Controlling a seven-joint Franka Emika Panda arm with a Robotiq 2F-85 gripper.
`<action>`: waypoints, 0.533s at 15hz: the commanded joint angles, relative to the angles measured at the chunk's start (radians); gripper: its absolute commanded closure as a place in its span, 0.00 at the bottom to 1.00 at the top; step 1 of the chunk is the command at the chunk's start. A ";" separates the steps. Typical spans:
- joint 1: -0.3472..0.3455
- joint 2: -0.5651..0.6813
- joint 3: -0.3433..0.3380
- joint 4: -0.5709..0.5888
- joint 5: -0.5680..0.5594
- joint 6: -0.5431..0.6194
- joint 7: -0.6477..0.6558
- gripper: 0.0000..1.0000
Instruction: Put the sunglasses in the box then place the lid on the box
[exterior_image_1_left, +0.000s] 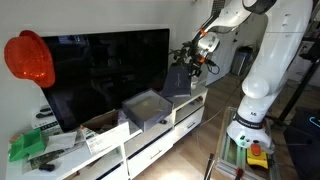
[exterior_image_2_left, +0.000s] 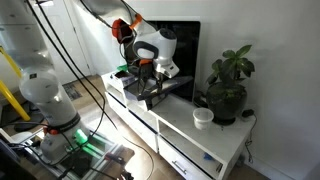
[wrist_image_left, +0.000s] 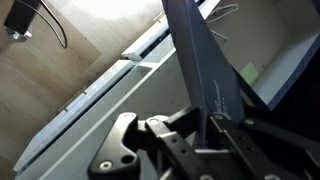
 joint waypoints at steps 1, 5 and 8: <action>0.026 -0.187 -0.015 -0.126 -0.055 0.046 0.022 0.99; 0.042 -0.296 -0.021 -0.167 -0.028 -0.017 0.007 0.99; 0.062 -0.320 -0.042 -0.165 0.038 -0.169 -0.003 0.99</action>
